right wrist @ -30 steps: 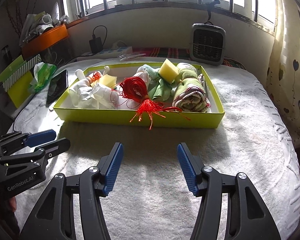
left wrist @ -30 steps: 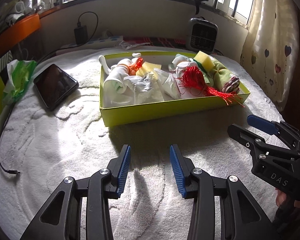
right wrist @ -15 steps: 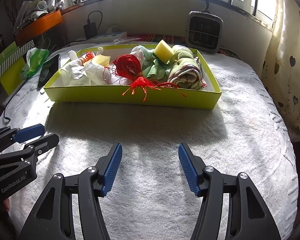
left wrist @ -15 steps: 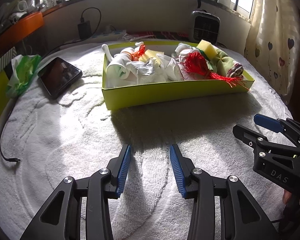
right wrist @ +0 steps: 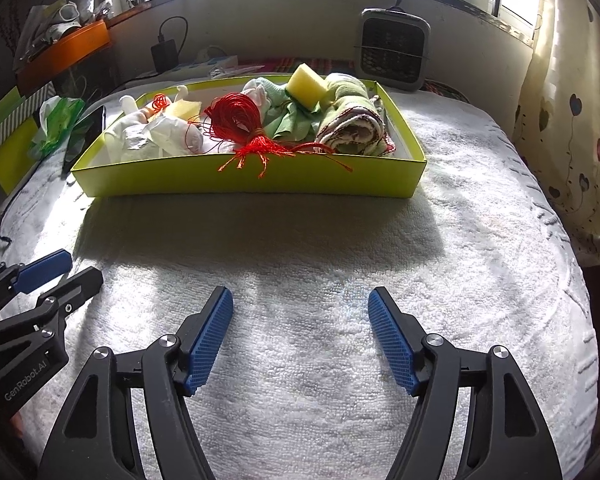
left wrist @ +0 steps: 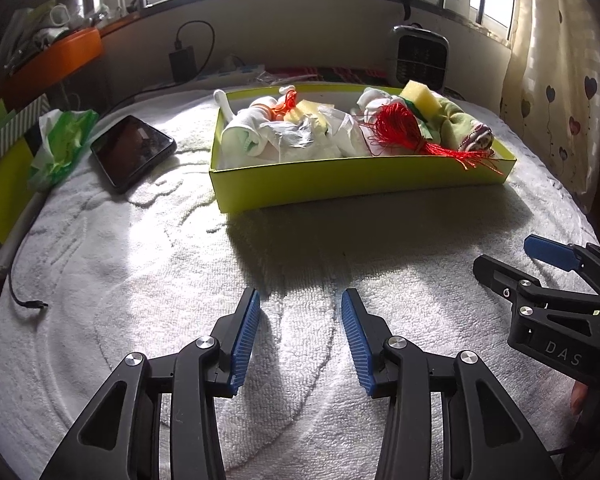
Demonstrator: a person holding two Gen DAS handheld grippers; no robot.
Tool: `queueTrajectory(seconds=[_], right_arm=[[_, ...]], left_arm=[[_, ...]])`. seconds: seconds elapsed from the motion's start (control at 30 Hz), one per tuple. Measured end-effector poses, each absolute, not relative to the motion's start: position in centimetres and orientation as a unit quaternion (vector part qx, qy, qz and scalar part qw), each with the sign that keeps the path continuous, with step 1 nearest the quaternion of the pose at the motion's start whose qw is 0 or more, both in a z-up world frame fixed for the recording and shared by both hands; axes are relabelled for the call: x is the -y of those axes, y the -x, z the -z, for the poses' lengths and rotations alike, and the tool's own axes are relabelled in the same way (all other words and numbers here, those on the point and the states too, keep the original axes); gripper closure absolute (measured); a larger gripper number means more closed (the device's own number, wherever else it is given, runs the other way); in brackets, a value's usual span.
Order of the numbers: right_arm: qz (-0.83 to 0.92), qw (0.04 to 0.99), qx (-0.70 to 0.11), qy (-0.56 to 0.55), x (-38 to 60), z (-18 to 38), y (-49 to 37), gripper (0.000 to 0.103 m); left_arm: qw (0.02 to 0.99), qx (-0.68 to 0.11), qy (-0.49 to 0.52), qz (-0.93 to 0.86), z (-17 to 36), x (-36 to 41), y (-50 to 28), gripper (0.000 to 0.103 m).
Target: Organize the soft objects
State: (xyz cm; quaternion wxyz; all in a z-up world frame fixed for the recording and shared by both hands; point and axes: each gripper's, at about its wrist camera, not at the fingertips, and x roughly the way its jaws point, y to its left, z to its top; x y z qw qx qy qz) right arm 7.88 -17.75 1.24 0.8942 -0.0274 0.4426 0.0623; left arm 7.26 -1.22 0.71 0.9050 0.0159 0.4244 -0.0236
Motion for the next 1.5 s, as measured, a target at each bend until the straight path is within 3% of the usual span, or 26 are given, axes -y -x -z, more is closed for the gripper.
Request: queueTrajectory(seconds=[1.5], right_arm=[[-0.063,0.894,-0.443,0.027,17.7,-1.19,-7.98,0.03]], left_arm=[[0.905,-0.424,-0.016,0.02,-0.73,1.35,-7.25,0.061]])
